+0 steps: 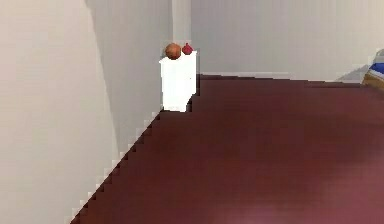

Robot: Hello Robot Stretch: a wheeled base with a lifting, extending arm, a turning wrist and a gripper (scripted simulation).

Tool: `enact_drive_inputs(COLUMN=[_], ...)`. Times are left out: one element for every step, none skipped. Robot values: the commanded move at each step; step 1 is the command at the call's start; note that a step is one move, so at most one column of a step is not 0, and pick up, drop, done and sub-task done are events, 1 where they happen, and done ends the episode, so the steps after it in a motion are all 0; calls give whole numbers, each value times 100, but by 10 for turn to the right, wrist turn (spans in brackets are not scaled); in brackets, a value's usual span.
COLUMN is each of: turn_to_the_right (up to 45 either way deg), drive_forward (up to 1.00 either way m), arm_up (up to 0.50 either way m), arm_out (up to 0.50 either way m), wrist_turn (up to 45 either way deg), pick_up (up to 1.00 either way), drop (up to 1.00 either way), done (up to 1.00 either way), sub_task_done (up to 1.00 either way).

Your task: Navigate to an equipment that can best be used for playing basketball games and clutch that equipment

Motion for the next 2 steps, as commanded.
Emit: enact_drive_inputs(turn_to_the_right=[0,0], drive_forward=[100,100], arm_up=[0,0], arm_out=[0,0], wrist_turn=[0,0], pick_up=[0,0], drop=[0,0], done=[0,0], sub_task_done=[0,0])
